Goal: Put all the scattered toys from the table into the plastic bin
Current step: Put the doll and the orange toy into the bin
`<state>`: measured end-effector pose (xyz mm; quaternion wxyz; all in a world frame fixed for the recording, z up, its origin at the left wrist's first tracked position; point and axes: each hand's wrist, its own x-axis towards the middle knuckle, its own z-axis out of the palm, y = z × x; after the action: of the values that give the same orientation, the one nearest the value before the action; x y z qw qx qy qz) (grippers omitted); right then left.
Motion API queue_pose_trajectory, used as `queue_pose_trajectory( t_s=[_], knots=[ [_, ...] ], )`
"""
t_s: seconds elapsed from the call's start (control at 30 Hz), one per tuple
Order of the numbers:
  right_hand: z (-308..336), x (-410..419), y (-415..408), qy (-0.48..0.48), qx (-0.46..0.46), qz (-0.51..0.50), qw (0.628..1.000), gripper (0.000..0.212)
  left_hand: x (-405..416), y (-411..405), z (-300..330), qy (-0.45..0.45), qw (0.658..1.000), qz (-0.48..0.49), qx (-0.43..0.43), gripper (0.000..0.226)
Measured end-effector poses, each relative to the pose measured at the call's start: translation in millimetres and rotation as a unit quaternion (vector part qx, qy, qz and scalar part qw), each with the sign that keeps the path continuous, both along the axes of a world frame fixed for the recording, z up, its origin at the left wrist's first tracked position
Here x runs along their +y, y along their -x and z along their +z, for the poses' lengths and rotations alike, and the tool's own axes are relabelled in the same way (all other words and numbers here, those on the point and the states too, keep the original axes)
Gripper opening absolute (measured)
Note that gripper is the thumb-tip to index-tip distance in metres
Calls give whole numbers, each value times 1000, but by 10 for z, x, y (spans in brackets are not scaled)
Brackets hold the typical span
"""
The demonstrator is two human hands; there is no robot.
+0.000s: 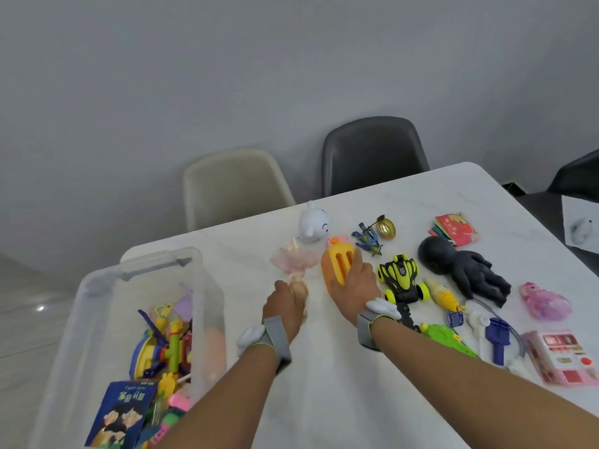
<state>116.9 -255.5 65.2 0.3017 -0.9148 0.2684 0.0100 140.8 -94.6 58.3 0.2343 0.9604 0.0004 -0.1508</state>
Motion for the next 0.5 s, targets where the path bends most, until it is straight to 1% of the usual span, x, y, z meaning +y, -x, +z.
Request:
queue_pose_trajectory(
  t_s=[0.07,0.13,0.23,0.37,0.5],
  knots=[
    [151,211,-27,-4,-29,3,1000,85,186,-61,191,0,1000,-10,-21,35],
    [307,459,-69,-8,-57,8,998,86,424,-115,376,23,999,-2,-31,33],
    [506,822,-161,-5,-90,14,996,86,798,-185,601,56,997,32,-52,32],
    [722,1341,-275,-13,-119,45,992,89,1363,-236,806,93,989,83,-75,37],
    [895,1875,-418,-8,-140,71,988,92,1922,-246,873,103,982,118,-105,36]
  ],
)
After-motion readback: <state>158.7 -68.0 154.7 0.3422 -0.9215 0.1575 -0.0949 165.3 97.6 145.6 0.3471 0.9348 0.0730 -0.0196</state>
